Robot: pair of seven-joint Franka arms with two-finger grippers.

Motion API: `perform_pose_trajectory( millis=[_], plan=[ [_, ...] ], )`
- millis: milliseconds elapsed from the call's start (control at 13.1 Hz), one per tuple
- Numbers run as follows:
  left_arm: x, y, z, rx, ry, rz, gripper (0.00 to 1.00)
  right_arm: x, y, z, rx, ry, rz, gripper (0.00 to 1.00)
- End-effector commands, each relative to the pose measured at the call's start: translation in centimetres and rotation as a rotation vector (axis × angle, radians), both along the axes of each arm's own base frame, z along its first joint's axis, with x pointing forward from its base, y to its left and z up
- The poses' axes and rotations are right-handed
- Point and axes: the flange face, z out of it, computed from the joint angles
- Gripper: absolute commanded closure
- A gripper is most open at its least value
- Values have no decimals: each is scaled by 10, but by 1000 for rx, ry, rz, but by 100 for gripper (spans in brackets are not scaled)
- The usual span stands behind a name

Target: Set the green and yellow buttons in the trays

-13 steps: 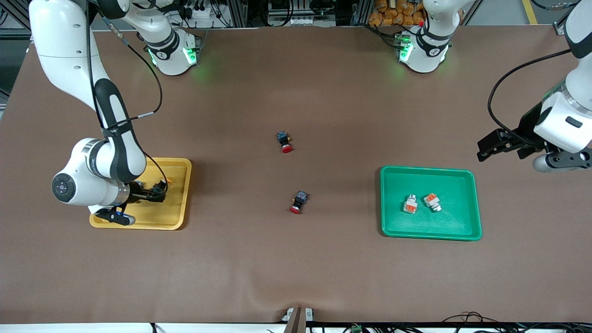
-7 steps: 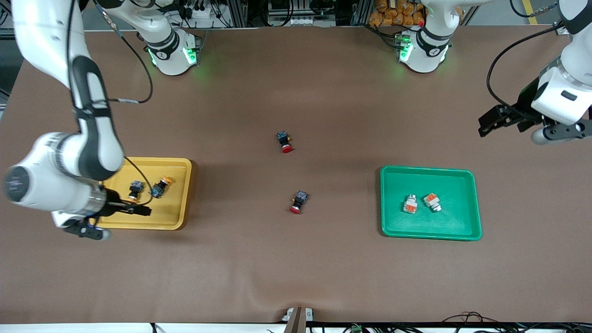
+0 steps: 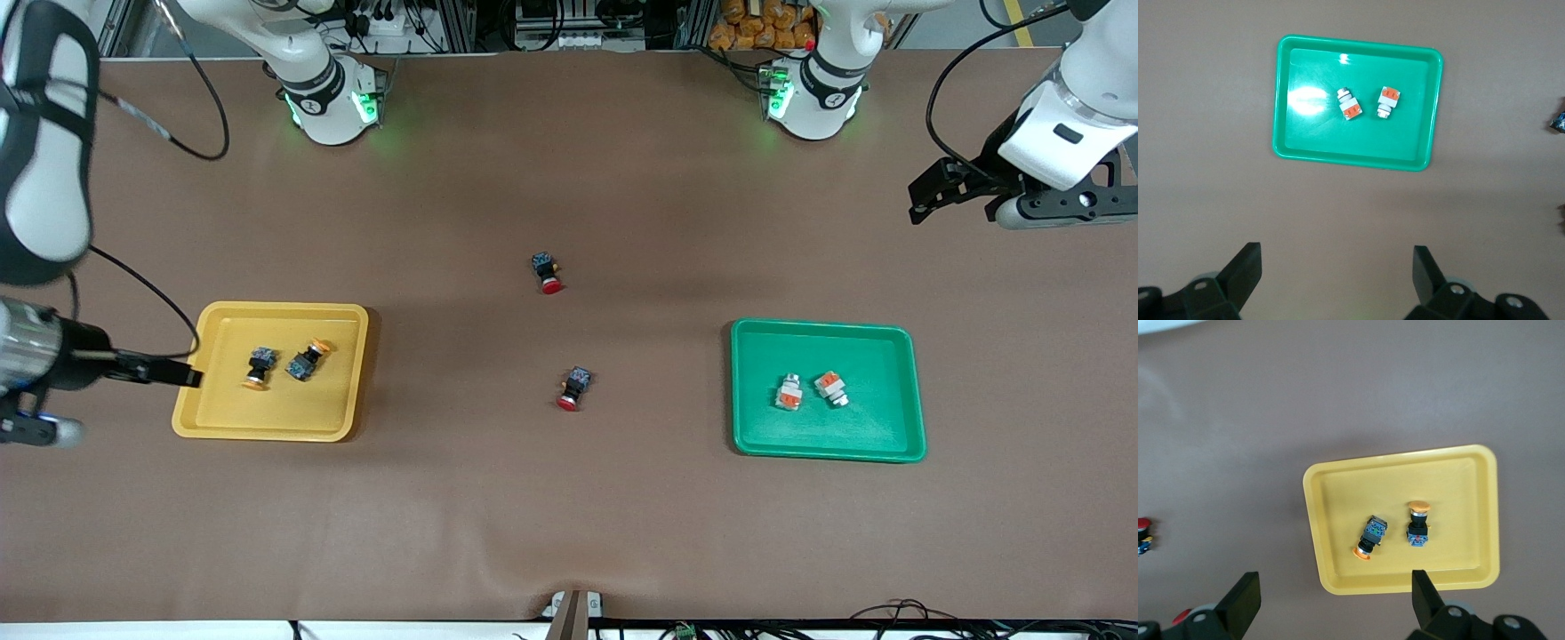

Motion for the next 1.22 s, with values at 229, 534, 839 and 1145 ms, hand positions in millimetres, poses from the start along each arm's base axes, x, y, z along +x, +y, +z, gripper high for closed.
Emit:
perform_pose_trajectory(
  millis=[229, 534, 839, 1145],
  plan=[
    [-9, -4, 29, 25, 17, -51, 0, -73, -11, 118, -118, 38, 31, 0],
    [-6, -4, 37, 22, 8, -49, 0, -107, -26, 136, -99, -13, 79, 0],
    [-9, -5, 36, 36, 37, -43, 0, -139, -34, 123, -77, -41, 77, 0],
    [-15, -7, 38, 39, 62, -54, 0, -145, -2, 127, -81, -21, 144, 0]
  ],
)
